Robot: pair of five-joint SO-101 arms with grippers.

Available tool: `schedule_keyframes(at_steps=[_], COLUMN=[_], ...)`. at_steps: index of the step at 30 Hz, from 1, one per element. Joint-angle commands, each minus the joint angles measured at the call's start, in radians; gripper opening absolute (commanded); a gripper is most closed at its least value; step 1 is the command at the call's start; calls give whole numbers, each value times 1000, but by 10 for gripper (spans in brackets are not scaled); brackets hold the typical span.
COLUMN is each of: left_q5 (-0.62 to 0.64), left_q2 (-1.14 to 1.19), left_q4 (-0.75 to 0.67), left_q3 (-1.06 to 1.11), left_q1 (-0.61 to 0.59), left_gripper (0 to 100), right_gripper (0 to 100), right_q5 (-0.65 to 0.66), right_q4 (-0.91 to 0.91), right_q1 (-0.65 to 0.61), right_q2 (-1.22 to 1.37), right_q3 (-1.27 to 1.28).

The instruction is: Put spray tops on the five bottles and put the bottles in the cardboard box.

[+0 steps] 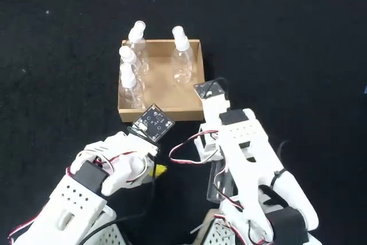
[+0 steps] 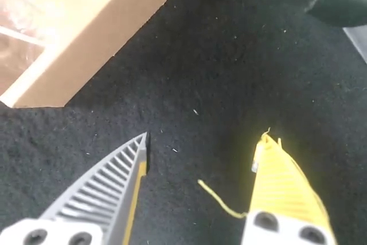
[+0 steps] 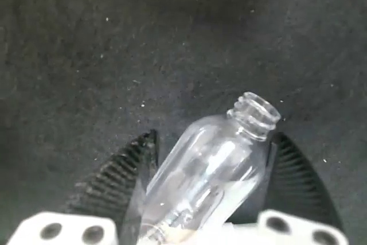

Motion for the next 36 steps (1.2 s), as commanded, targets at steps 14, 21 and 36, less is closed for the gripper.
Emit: schedule_keyframes(at_steps=[14, 21, 36], left_q5=[-8, -8, -8], left_q2=[-20, -20, -20], left_q4=[-18, -68, -100], left_q3=[2, 28, 54], left_q1=[-12, -12, -12], left_gripper=[275, 275, 275], right_gripper=[360, 422, 152], right_q5=[80, 112, 170], right_q4=[247, 244, 206], right_q1=[58, 26, -94], right_q2=[-67, -59, -59], right_q3=[-193, -119, -88])
